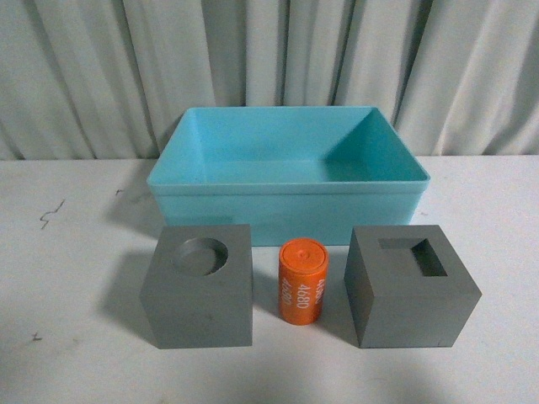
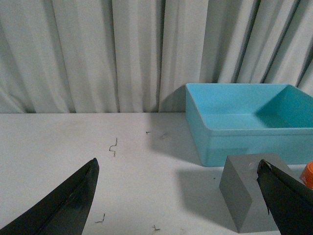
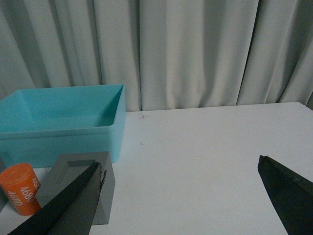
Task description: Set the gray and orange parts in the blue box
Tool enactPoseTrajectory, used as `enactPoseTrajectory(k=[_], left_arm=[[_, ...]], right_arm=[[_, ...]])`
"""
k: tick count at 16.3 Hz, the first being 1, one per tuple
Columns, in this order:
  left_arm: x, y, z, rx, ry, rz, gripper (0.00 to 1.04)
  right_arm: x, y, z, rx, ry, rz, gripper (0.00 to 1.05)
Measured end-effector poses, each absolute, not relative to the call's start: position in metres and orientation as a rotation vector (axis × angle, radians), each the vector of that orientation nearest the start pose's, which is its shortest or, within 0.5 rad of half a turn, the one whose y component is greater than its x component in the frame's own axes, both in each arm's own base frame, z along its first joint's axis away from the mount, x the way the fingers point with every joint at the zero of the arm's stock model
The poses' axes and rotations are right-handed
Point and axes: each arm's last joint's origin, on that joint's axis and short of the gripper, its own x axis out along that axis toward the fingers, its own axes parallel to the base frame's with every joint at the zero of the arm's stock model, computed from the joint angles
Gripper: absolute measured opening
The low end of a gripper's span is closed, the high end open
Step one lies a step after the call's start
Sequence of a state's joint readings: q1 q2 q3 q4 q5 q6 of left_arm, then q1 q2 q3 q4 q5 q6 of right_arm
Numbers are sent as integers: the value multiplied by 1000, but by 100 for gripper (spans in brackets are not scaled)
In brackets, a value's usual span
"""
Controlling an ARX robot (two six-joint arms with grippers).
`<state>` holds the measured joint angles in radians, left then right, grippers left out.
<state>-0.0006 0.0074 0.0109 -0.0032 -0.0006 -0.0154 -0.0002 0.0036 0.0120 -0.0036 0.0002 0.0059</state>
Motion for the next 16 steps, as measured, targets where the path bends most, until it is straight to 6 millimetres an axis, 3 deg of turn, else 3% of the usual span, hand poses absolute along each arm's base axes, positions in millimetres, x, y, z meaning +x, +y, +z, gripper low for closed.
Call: enactPoseTrajectory(k=[16], left_arm=[[97, 0, 166, -15, 0, 0, 98]], right_arm=[[97, 0, 167, 6, -5, 0, 98]])
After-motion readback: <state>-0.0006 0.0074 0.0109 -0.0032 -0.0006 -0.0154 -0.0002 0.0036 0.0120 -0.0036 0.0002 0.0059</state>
